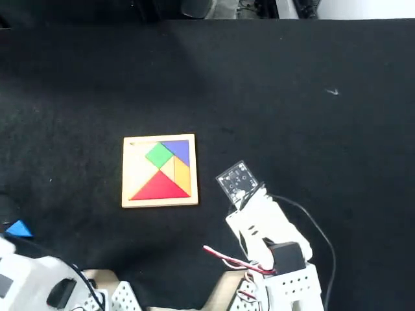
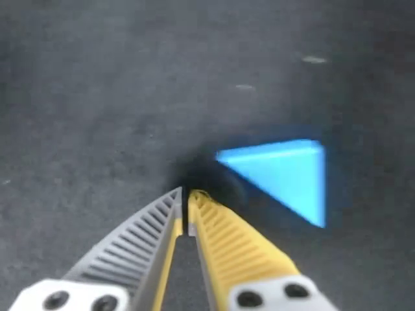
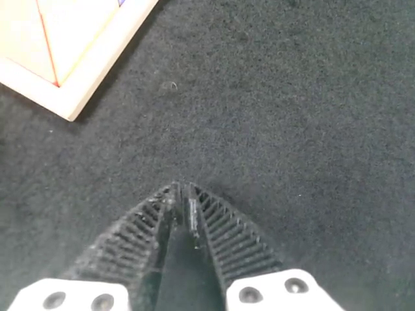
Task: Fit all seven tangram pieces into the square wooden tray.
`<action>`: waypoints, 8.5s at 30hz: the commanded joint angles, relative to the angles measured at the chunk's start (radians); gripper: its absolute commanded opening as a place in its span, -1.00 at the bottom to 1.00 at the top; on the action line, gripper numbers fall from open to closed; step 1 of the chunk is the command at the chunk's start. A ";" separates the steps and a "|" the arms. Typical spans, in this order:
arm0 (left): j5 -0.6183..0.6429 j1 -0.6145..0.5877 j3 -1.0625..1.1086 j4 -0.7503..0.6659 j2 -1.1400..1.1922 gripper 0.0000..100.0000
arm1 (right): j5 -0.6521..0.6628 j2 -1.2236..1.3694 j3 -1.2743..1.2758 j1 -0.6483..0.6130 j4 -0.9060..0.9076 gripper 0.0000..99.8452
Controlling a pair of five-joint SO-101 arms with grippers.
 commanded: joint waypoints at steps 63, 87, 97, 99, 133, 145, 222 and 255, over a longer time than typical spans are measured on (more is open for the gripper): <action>0.219 0.848 -0.189 0.376 -0.044 -0.94 | 0.008 -0.093 -0.004 0.011 0.006 -0.96; 0.034 0.469 0.131 0.083 -0.224 -0.78 | 0.008 -0.093 -0.004 0.011 0.017 -0.96; 0.032 0.407 0.008 0.009 -0.020 -0.78 | 0.008 -0.093 -0.004 0.011 0.018 -0.96; 0.026 0.366 -0.030 0.080 -0.015 -0.78 | 0.008 -0.093 -0.004 0.011 0.018 -0.96; 0.318 1.018 -0.084 0.126 0.049 -0.90 | 0.008 -0.093 -0.004 0.011 0.018 -0.96; 0.385 0.911 -0.403 0.448 -0.032 -0.90 | 0.008 -0.093 -0.004 0.011 0.020 -0.96; 0.038 0.087 -0.536 0.750 -0.480 -0.88 | -0.028 1.426 -1.167 -0.661 -0.178 -0.81; 0.075 -0.199 0.547 0.209 -1.025 -0.87 | 0.253 2.348 -1.891 -0.822 -0.107 -0.48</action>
